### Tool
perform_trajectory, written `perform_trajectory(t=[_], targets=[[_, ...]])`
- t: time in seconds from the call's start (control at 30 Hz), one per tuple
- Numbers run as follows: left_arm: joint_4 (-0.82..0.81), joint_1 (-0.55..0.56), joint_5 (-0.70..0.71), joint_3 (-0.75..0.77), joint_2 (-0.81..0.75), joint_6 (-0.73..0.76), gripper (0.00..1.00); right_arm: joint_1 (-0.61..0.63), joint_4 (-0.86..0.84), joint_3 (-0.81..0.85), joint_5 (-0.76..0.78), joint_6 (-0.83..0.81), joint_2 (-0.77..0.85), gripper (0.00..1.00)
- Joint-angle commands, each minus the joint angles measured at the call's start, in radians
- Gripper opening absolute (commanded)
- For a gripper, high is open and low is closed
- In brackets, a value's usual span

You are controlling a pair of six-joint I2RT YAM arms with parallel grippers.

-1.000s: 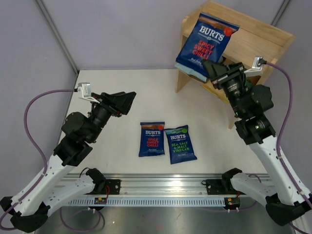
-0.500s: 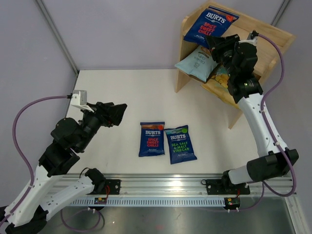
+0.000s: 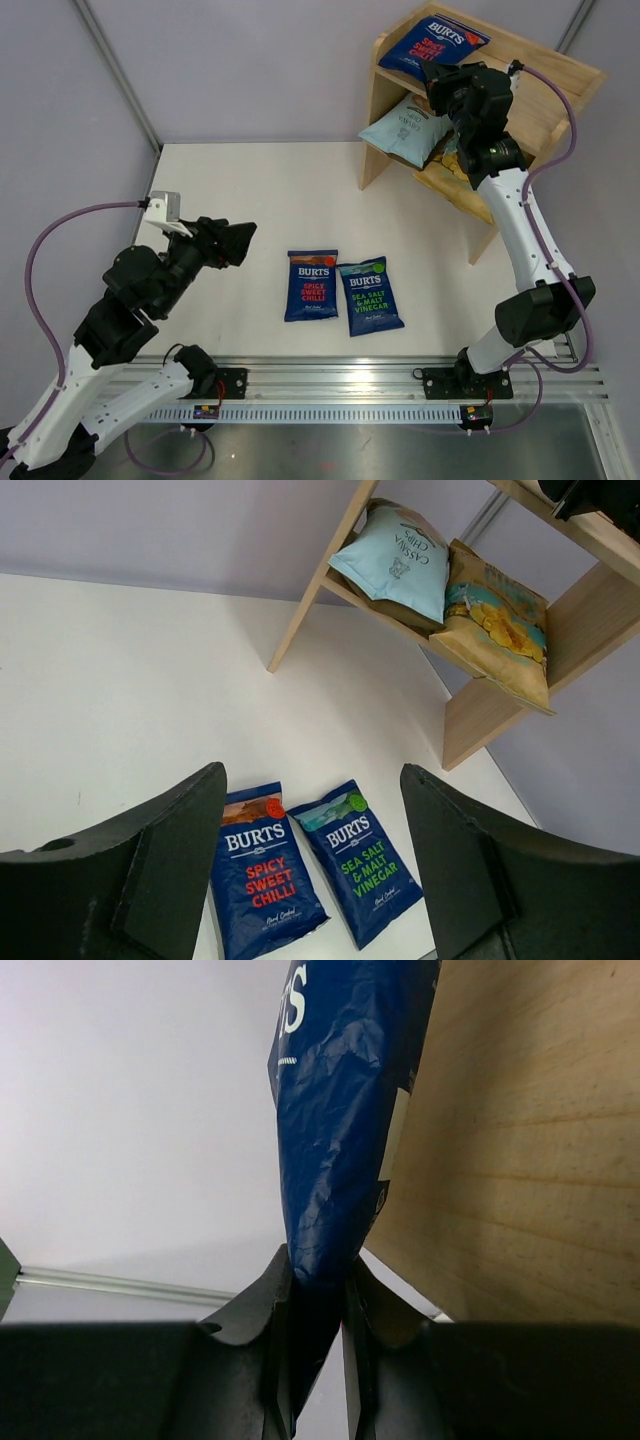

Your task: Place and organize the chips bags onto the shelf

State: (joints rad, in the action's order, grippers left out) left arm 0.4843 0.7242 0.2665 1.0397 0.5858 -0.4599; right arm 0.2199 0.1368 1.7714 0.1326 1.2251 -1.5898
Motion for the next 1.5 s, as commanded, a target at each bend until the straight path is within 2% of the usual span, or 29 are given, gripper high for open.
perform_trajectory(t=[0.0,0.13,0.37,0.4,0.5,0.63,0.73,0.97,1.17,1.3,1.47], targets=[[-0.013,-0.002,0.02,0.025,-0.012,0.024,0.74,-0.007,0.007,0.065,0.082,0.068,-0.021,0.14],[-0.01,-0.002,0.016,0.019,-0.021,0.02,0.74,-0.008,0.046,0.109,0.088,0.083,-0.059,0.15],[-0.001,-0.002,0.016,0.022,-0.03,0.02,0.74,-0.011,0.119,0.178,0.087,0.073,-0.095,0.25],[0.002,-0.002,0.016,0.022,-0.03,0.018,0.73,-0.011,0.124,0.177,0.09,0.07,-0.091,0.31],[0.011,-0.002,0.02,0.028,-0.029,0.018,0.74,-0.013,0.147,0.184,0.088,0.06,-0.085,0.37],[0.022,-0.002,0.017,0.036,-0.027,0.02,0.73,-0.013,0.251,0.25,0.098,0.014,-0.088,0.63],[0.028,-0.002,0.016,0.042,-0.027,0.021,0.73,-0.014,0.319,0.293,0.105,-0.041,-0.102,0.67],[0.039,-0.002,0.028,0.054,-0.037,0.036,0.73,-0.027,0.415,0.364,0.105,-0.195,-0.142,0.68],[0.027,-0.002,0.008,0.057,-0.014,0.043,0.73,-0.027,0.509,0.465,0.105,-0.243,-0.191,0.69],[0.017,-0.002,-0.007,0.056,0.002,0.044,0.73,-0.027,0.498,0.428,0.137,-0.237,-0.159,0.74],[0.014,-0.002,-0.024,0.06,0.008,0.047,0.73,-0.027,0.532,0.408,0.173,-0.282,-0.122,0.73]])
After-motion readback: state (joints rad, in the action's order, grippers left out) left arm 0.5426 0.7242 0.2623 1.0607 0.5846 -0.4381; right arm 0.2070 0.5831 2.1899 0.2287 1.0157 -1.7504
